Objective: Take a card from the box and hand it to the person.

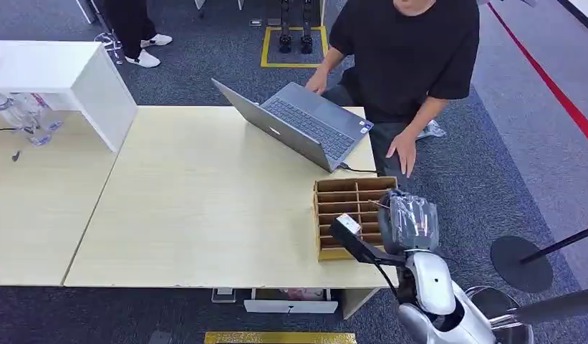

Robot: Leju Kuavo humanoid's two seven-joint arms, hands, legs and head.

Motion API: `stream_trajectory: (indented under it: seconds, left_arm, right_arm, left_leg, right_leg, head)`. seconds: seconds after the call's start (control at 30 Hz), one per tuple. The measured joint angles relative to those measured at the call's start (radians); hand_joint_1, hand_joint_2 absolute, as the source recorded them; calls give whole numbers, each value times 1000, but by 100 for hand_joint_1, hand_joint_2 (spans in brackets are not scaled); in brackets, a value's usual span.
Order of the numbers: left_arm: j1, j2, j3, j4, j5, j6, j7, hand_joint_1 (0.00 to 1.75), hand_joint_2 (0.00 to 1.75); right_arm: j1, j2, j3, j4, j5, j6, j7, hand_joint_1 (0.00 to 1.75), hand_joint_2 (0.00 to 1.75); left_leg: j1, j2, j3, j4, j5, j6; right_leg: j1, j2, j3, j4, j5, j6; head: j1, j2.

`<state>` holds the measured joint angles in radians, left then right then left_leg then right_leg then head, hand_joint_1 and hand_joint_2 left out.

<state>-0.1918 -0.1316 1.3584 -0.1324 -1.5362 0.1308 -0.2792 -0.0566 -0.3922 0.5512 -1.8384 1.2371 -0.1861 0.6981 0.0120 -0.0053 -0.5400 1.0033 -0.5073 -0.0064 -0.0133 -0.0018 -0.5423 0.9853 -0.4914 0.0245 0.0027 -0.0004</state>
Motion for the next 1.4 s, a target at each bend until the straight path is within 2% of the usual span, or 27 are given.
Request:
stream_trajectory:
  seconds: [0.3,0.37,0.47,0.53,0.63,0.77,0.93,1.0,1.17,1.4]
  left_arm:
    - [0,-2,0,0,0,0,0,0,0]
    - [-1,-2,0,0,0,0,1,0,0]
    - [-1,-4,-1,0,0,-1,3,0,0]
    - [-2,-6,-2,0,0,-3,4,0,0]
    - [-5,-8,-3,0,0,-5,8,0,0]
    - [-12,-8,-7,0,0,-6,23,0,0]
    - [-16,-8,-18,0,0,-6,26,0,0]
    - [-18,-8,-26,0,0,-6,32,0,0]
    - [-20,-10,-37,0,0,-8,35,0,0]
    - [-24,-11,-47,0,0,-9,37,0,0]
  right_arm:
    - [-8,-24,-12,-103,27,46,0,131,175]
    - [-10,-28,-12,-113,30,55,0,138,175]
    - [-14,-32,-18,-121,33,64,0,131,175]
    - [-16,-36,-26,-121,35,68,0,124,175]
    - [-27,-44,-40,-120,29,72,0,133,175]
    - [-49,-59,-58,-112,15,84,0,127,175]
    - [-68,-70,-71,-104,48,85,1,131,175]
    - [-77,-71,-72,-96,68,85,1,140,175]
    - [-98,-71,-79,-79,65,82,1,133,175]
    - [-121,-71,-92,-54,46,68,1,136,175]
  left_leg:
    - [0,0,0,0,0,0]
    - [0,0,0,0,0,0]
    - [0,0,0,0,0,0]
    - [0,0,0,0,0,0]
    - [0,0,0,0,0,0]
    - [0,0,0,0,0,0]
    - [0,0,0,0,0,0]
    - [0,0,0,0,0,0]
    - [0,0,0,0,0,0]
    - [0,0,0,0,0,0]
  right_leg:
    - [0,0,0,0,0,0]
    - [0,0,0,0,0,0]
    - [0,0,0,0,0,0]
    - [0,0,0,0,0,0]
    - [0,0,0,0,0,0]
    - [0,0,0,0,0,0]
    - [0,0,0,0,0,0]
    - [0,0,0,0,0,0]
    - [0,0,0,0,0,0]
    - [0,0,0,0,0,0]
  head:
    - [0,0]
    - [0,0]
    - [0,0]
    - [0,0]
    - [0,0]
    - [0,0]
    - [0,0]
    - [0,0]
    - [0,0]
    - [0,0]
